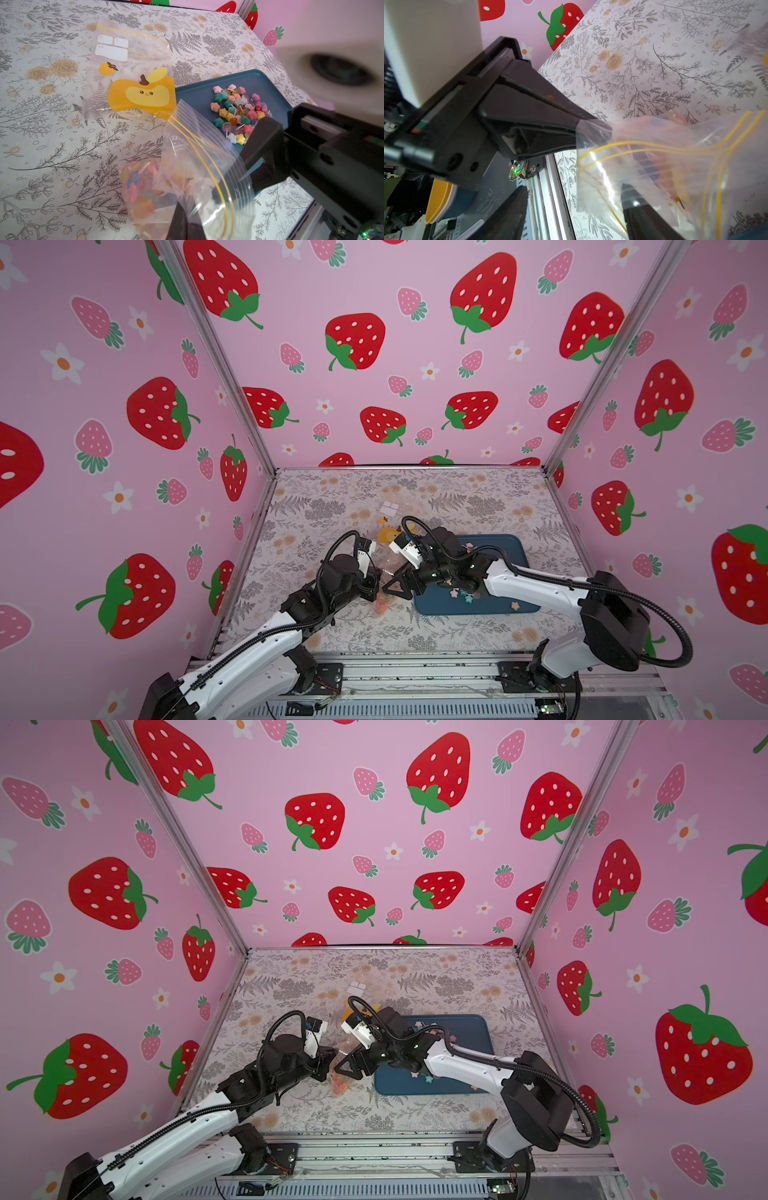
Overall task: Pour candies out of the ziploc bag
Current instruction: Pick up the ziploc bag from the center of the board.
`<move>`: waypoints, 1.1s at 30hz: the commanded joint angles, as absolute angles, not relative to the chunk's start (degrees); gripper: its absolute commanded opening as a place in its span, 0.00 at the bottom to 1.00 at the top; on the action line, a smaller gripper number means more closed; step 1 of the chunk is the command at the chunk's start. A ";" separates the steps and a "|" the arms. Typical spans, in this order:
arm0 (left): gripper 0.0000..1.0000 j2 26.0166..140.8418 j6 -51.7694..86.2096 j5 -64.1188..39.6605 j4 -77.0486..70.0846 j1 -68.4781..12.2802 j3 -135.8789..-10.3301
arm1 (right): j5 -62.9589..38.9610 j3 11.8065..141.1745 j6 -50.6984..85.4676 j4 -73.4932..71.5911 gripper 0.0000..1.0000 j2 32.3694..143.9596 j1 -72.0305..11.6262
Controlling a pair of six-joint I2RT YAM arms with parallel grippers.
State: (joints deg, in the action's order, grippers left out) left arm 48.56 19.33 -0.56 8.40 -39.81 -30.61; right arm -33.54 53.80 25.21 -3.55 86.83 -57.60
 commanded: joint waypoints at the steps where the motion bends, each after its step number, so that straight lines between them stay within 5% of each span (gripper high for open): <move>1: 0.00 48.42 19.42 -0.44 3.95 -39.99 -34.18 | -31.64 54.93 22.03 -4.25 0.71 87.79 -57.83; 7: 0.00 47.92 19.16 0.47 4.41 -39.99 -34.06 | -31.30 55.75 21.58 -4.15 0.53 89.82 -58.18; 18: 0.00 47.94 19.51 1.46 3.22 -39.99 -33.16 | -27.81 55.02 20.26 -1.16 0.00 85.80 -58.27; 21: 0.00 47.54 19.53 2.43 2.77 -39.99 -32.50 | -27.36 55.02 20.38 0.04 0.00 83.80 -57.88; 24: 0.38 46.42 19.27 3.41 2.89 -39.99 -31.77 | -27.16 54.98 21.25 1.19 0.00 82.00 -57.16; 26: 0.52 44.56 18.54 3.19 3.07 -39.99 -31.05 | -28.13 55.19 22.41 1.54 0.00 81.23 -56.24; 33: 0.49 35.85 13.71 -4.78 4.98 -40.13 -27.94 | -31.44 58.62 27.62 4.72 0.00 81.74 -52.09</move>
